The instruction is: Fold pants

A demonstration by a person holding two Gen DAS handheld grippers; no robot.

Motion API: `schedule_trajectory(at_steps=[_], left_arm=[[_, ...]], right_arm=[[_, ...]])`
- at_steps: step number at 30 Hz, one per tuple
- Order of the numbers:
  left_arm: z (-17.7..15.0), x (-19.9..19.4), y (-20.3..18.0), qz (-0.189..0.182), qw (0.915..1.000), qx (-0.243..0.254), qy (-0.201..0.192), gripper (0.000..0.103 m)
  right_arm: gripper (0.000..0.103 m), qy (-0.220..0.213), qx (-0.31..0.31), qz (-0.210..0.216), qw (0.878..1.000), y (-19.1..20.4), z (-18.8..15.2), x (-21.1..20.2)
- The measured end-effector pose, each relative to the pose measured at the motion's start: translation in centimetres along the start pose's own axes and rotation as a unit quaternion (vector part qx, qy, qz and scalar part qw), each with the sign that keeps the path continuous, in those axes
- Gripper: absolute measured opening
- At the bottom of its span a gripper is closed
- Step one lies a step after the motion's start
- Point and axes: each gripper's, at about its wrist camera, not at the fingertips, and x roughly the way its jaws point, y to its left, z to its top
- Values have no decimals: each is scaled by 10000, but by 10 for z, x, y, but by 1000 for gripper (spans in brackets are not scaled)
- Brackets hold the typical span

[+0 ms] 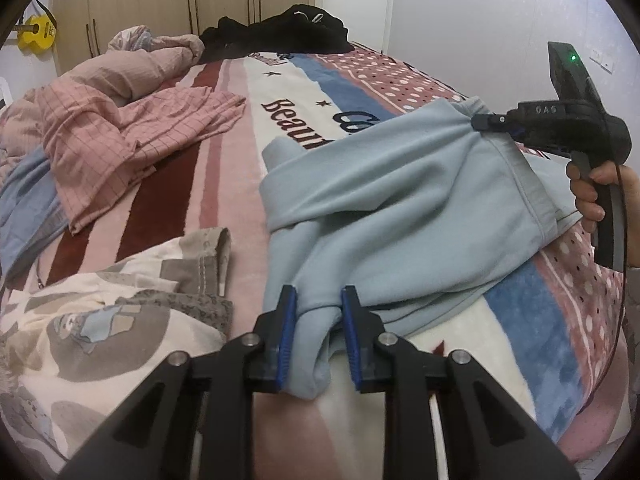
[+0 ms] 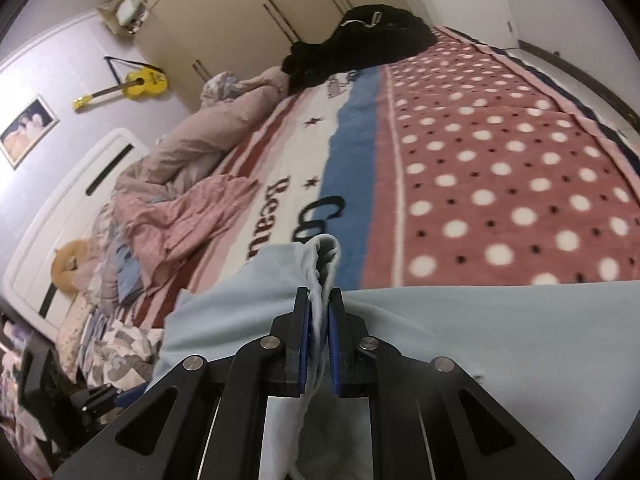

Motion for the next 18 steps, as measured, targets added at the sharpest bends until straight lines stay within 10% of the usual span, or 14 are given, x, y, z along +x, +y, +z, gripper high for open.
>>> schedule_trajectory(at_steps=[9, 14, 18], left_arm=[[6, -16, 5, -226, 9996, -44, -142, 38], [2, -5, 4, -296, 9996, 15, 7, 38], [-4, -3, 7, -454, 9988, -102, -120, 34]], right_arm=[[6, 573, 120, -463, 9972, -23, -11, 15], [47, 136, -513, -730, 9959, 6, 2, -16], [48, 414, -1672, -272, 9847, 67, 7, -12]])
